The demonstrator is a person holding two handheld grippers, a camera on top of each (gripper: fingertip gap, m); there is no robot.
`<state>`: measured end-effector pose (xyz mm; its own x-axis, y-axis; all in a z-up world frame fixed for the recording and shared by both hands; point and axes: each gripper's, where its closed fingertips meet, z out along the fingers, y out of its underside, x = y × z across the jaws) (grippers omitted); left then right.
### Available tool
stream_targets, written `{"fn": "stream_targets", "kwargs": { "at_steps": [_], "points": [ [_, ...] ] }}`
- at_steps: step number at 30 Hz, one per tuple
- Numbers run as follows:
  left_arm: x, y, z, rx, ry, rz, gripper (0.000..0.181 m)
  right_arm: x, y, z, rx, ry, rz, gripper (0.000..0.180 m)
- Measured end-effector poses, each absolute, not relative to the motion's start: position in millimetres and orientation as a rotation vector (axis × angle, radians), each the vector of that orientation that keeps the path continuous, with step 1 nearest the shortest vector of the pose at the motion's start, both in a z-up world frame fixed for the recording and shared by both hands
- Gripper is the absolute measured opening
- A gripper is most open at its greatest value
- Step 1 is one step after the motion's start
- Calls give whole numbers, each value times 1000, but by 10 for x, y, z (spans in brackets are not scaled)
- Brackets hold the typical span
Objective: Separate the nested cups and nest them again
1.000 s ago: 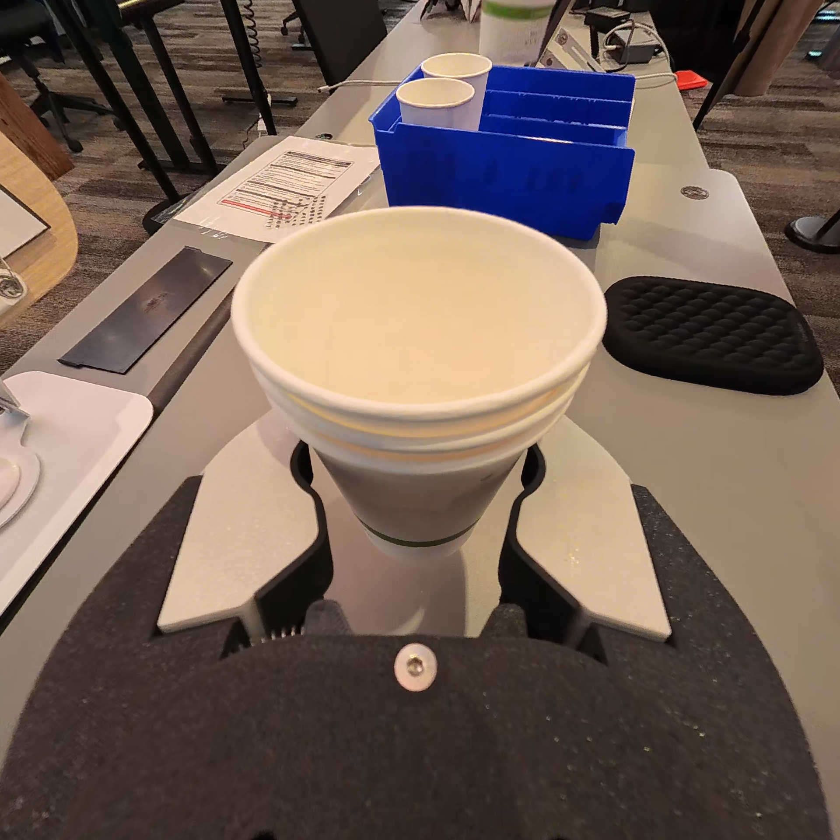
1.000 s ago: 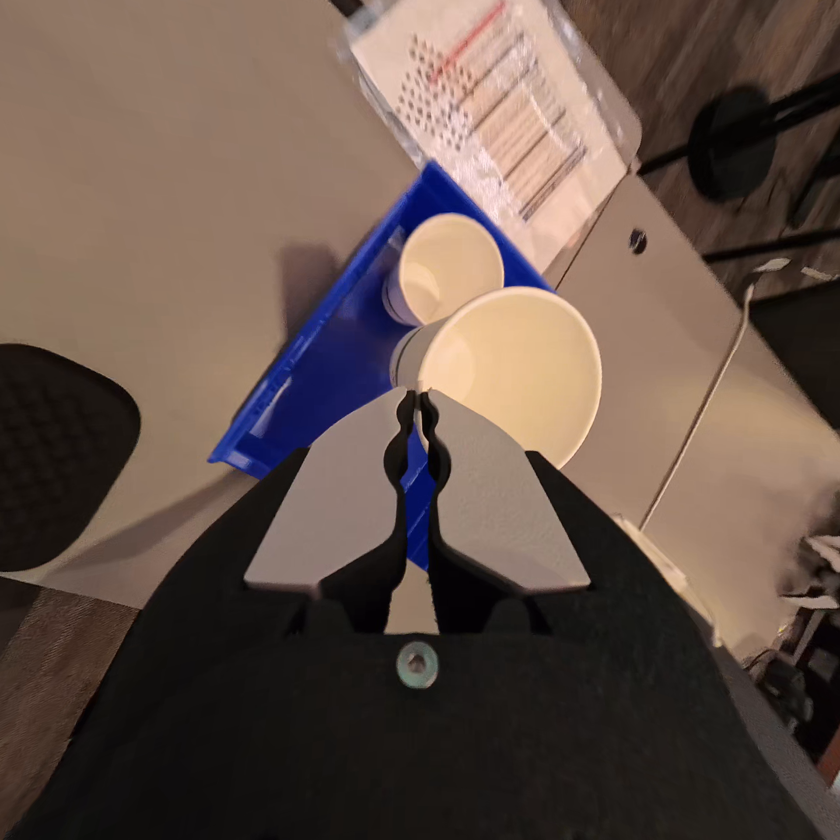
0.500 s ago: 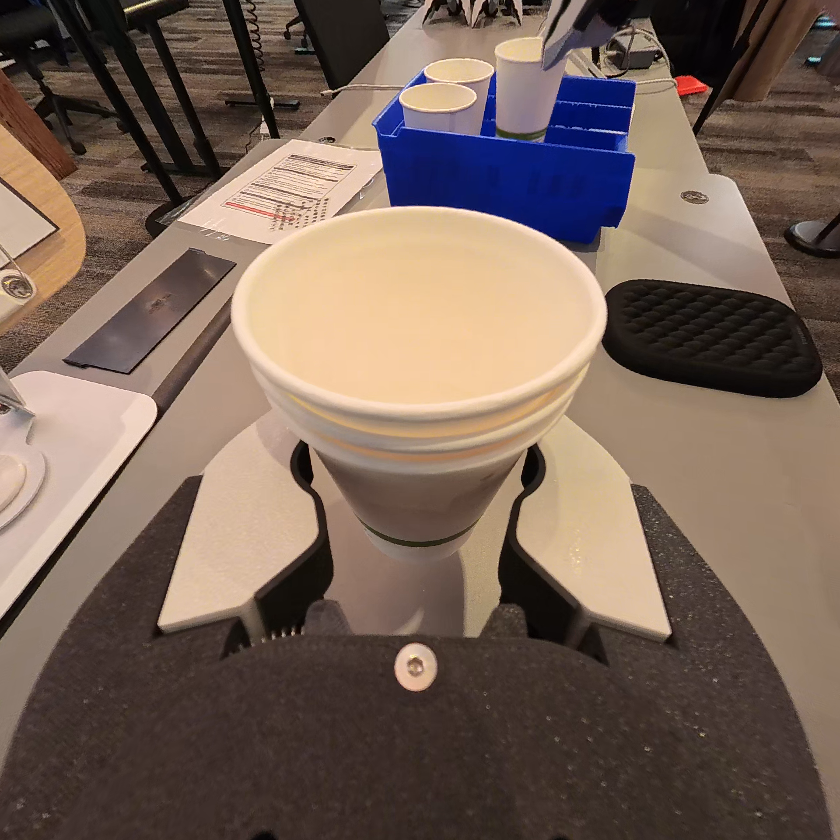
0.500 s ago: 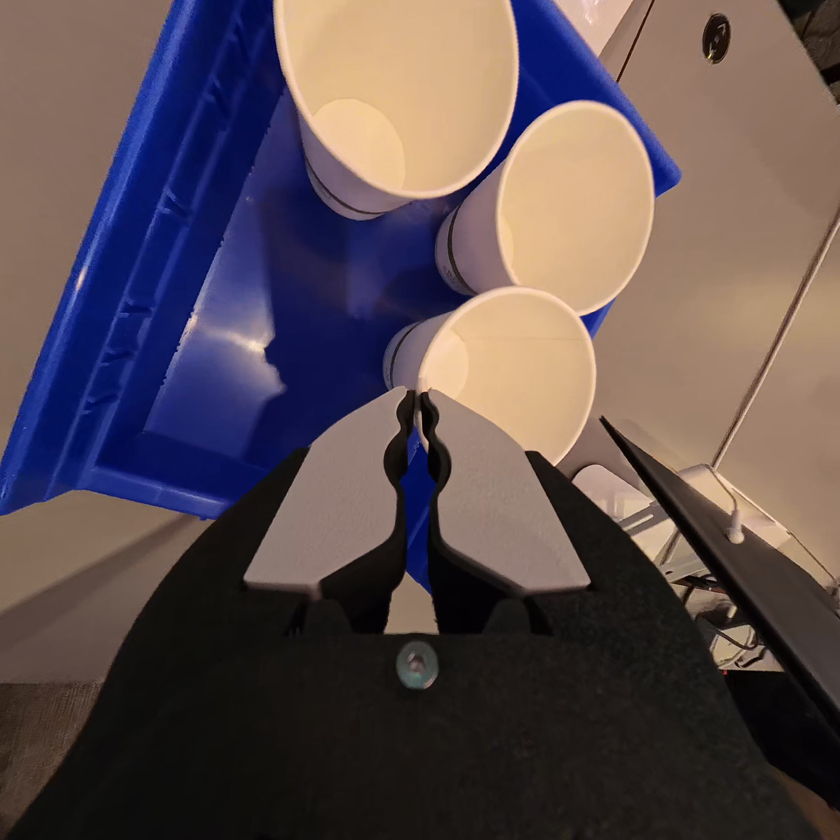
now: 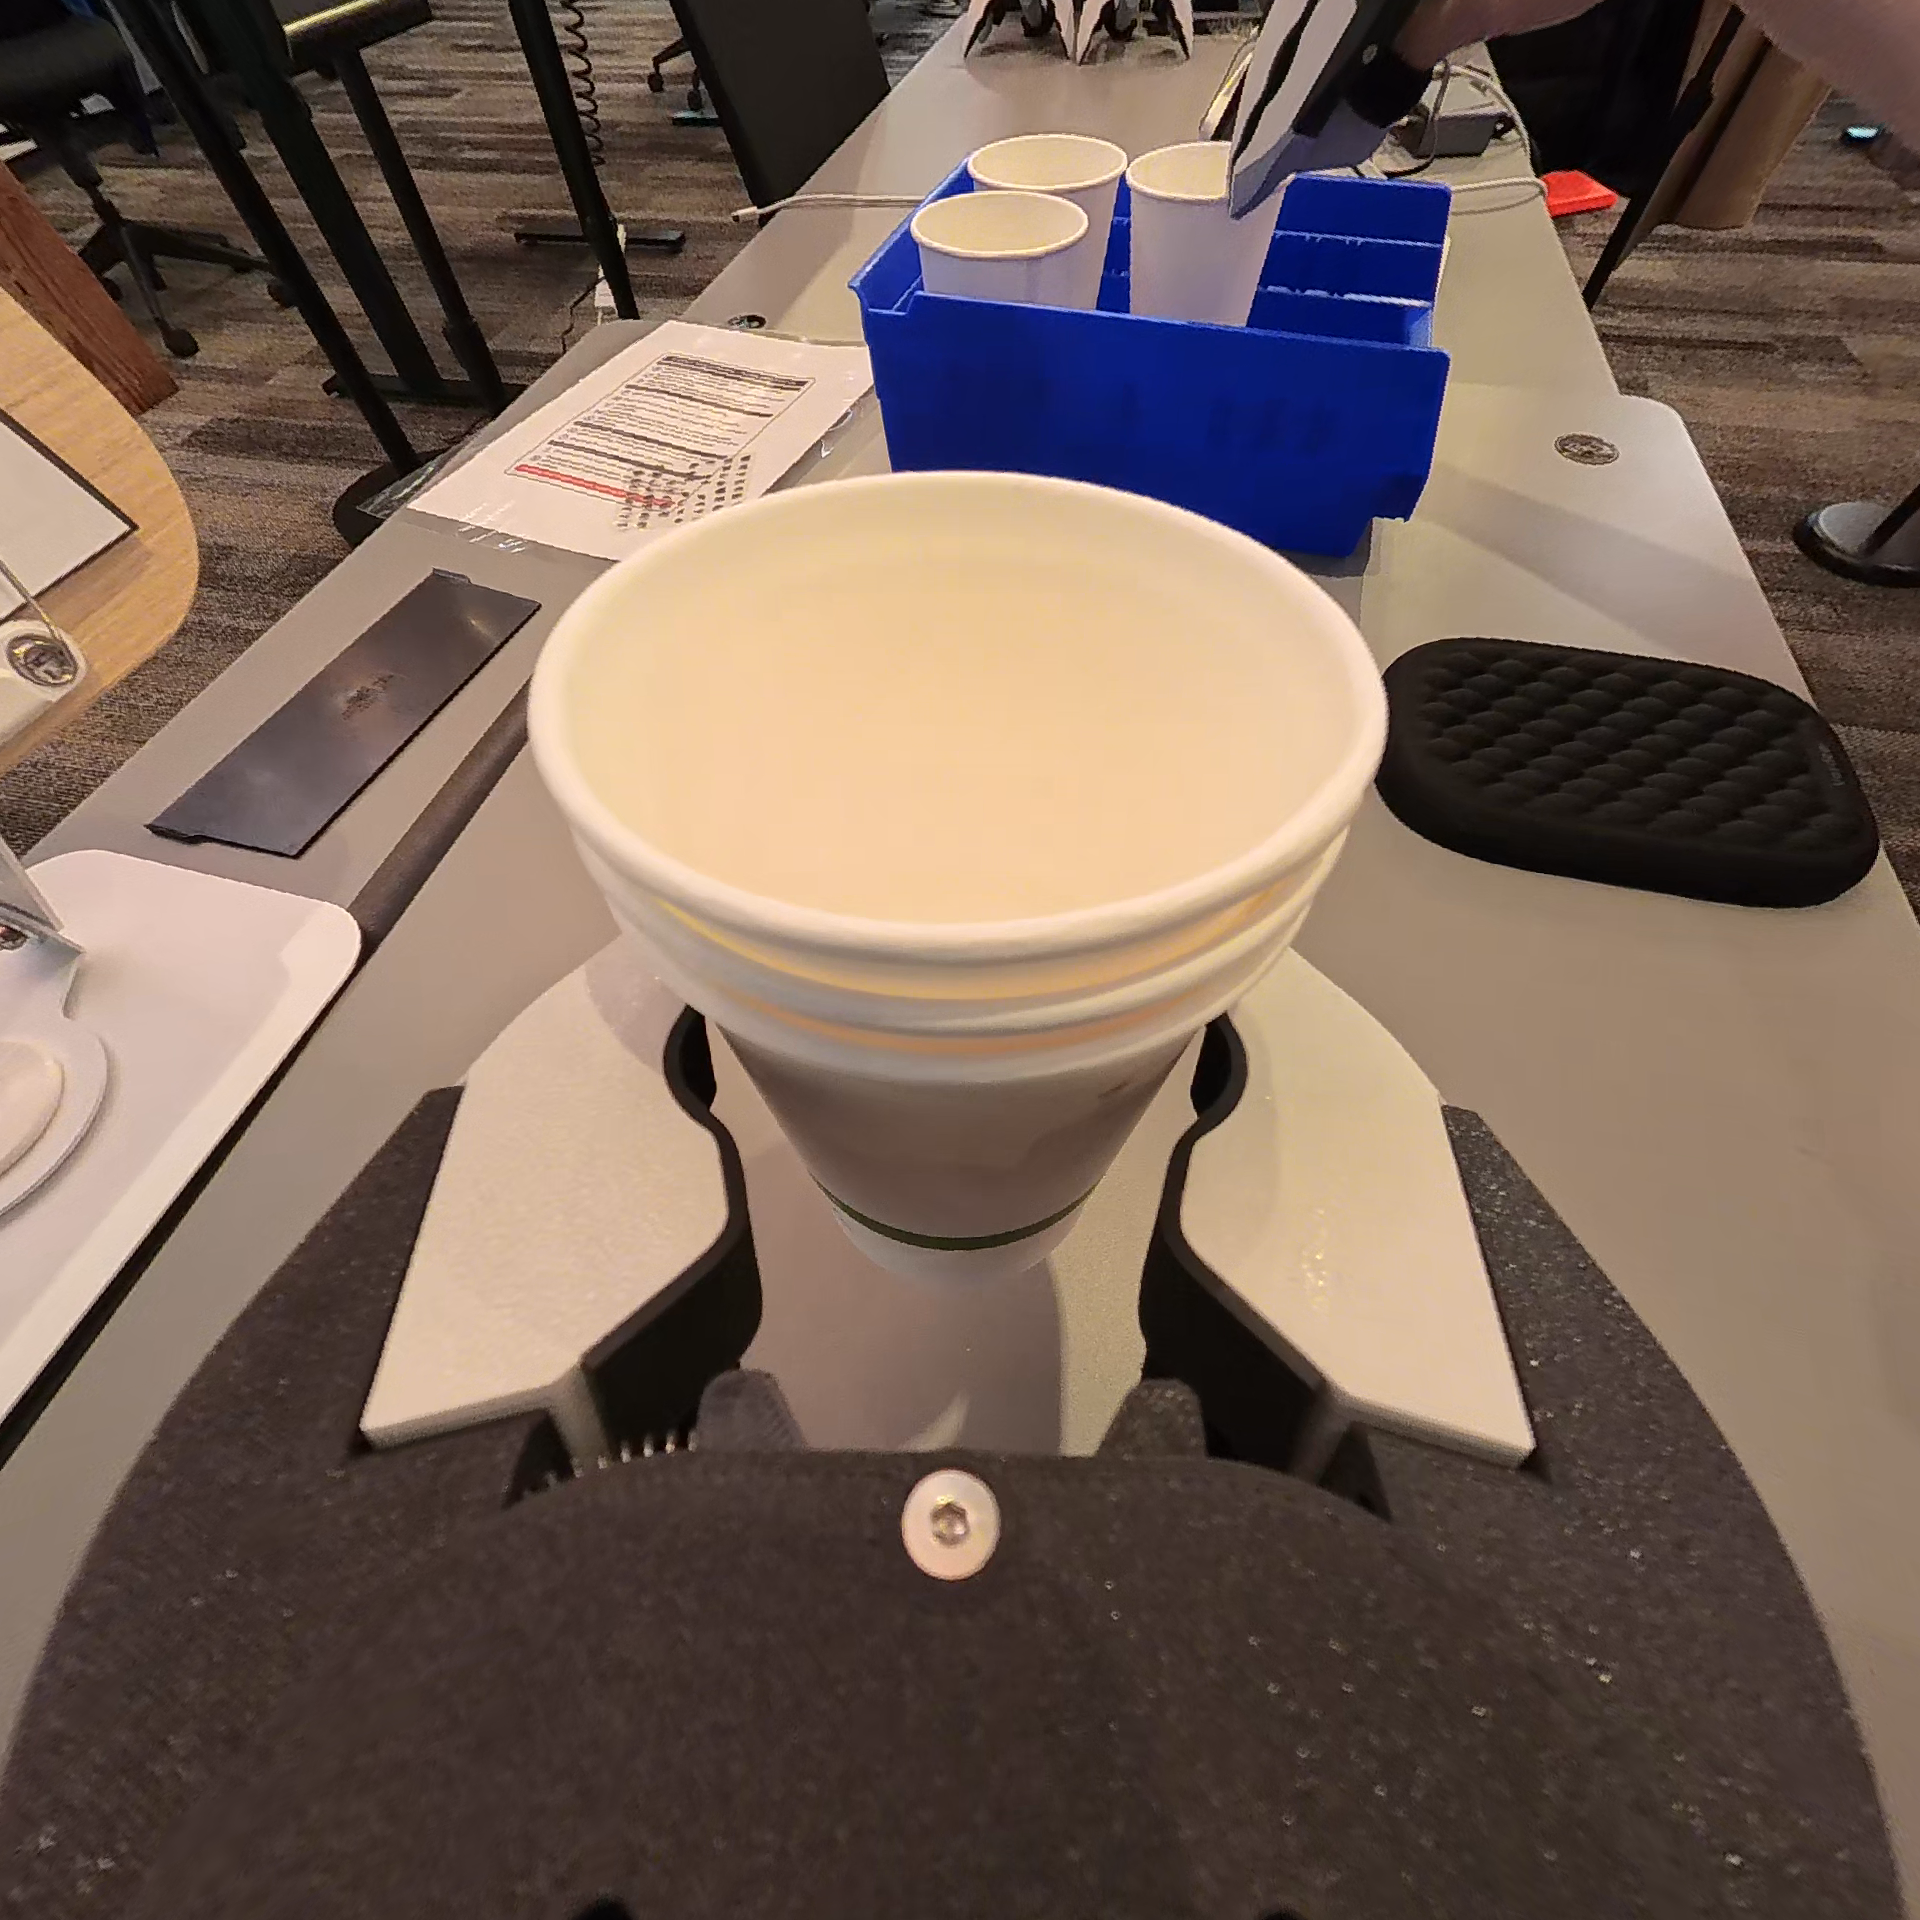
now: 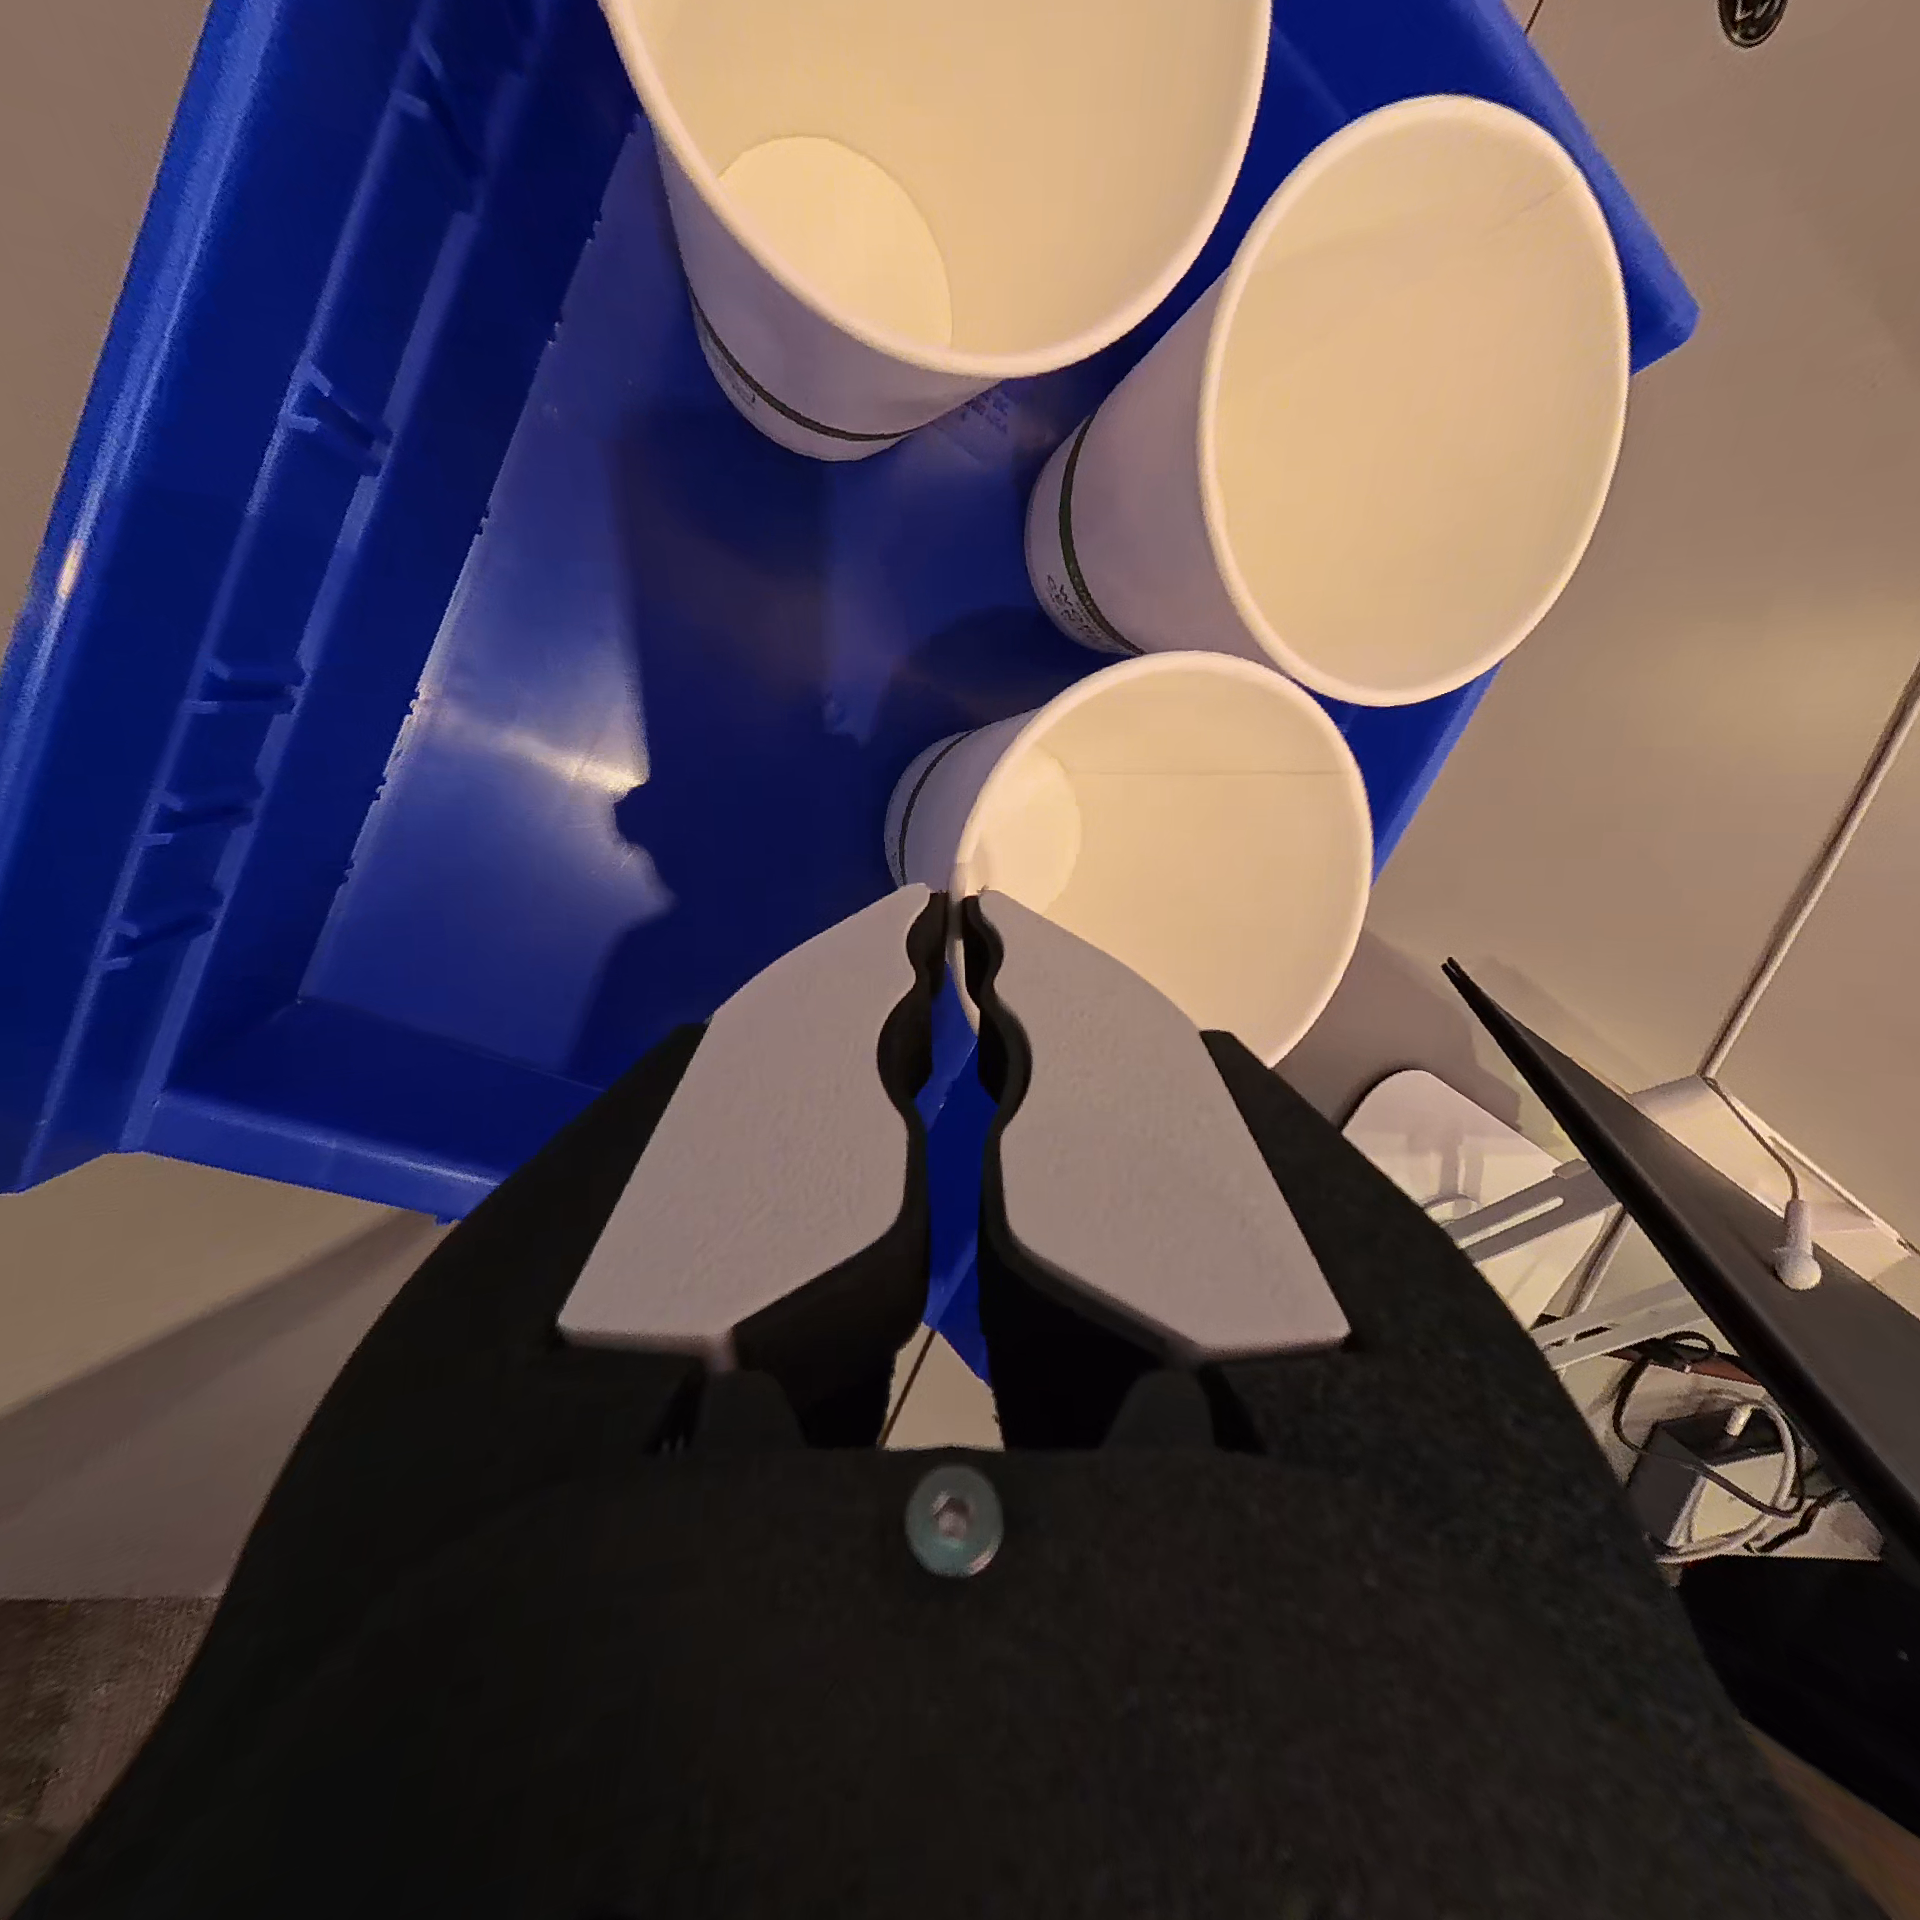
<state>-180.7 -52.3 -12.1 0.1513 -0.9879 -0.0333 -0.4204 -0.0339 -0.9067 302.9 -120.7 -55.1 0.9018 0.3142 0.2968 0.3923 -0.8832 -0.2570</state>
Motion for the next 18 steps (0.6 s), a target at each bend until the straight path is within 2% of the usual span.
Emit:
{"fn": "stream_targets", "kwargs": {
  "at_steps": [8,11,14,18],
  "points": [
    [-1808,-524,-122,-1591,1396,-853,91,3051,-1209,-555,-2734,-502,-329,3],
    [-1812,-528,-113,-1588,1398,-851,91,3095,-1215,-483,-2720,-494,-378,24],
    [-1819,-524,-89,-1583,1394,-850,91,3001,-1148,-153,-2637,-507,-388,24],
    [-1810,-519,-78,-1581,1388,-857,91,2397,-909,640,-2448,-658,-381,23]
  ]
}}
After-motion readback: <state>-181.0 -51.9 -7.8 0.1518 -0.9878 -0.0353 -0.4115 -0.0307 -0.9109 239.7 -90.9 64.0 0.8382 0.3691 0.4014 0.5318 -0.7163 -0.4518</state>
